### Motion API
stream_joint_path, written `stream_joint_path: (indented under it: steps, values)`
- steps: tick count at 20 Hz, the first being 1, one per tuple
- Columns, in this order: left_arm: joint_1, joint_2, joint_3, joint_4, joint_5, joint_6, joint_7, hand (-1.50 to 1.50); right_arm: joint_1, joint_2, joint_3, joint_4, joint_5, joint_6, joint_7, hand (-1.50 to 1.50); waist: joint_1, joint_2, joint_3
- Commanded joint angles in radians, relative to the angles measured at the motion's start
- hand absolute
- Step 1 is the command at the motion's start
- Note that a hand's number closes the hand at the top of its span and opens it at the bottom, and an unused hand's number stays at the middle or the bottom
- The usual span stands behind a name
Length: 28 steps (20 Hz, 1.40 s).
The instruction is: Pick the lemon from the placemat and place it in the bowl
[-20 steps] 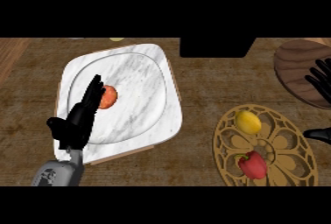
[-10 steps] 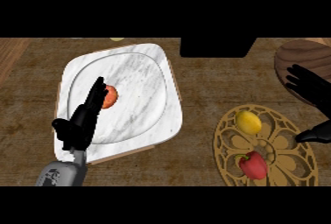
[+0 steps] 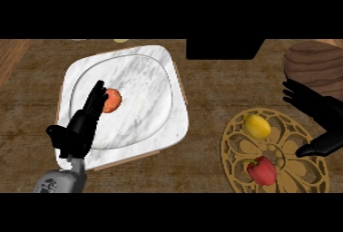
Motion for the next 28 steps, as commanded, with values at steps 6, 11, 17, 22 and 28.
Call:
stream_joint_path:
  steps: [6, 11, 17, 22, 28]
  values:
    - [0.038, -0.045, -0.034, -0.078, -0.057, 0.032, 0.040, 0.00, 0.043, 0.043, -0.090, 0.012, -0.082, 0.090, -0.029, -1.50, -0.002, -0.002, 0.000]
    - [0.043, 0.000, 0.050, -0.009, -0.008, -0.041, -0.034, 0.00, 0.125, 0.111, -0.087, -0.119, -0.118, 0.035, 0.052, -1.50, -0.005, -0.002, 0.000]
    - [0.024, -0.081, -0.014, -0.013, -0.083, 0.016, 0.003, 0.00, 0.028, 0.143, -0.096, -0.011, -0.106, 0.043, 0.089, -1.50, -0.002, 0.000, 0.000]
    - [-0.030, -0.039, 0.053, -0.025, -0.052, -0.020, 0.048, 0.00, 0.022, 0.193, -0.077, 0.050, -0.045, 0.044, 0.049, -1.50, 0.000, 0.000, 0.000]
    - [-0.090, -0.070, 0.044, 0.012, -0.074, -0.011, 0.078, 0.00, 0.073, 0.262, -0.050, 0.064, 0.064, 0.034, -0.062, -1.50, -0.004, 0.000, 0.000]
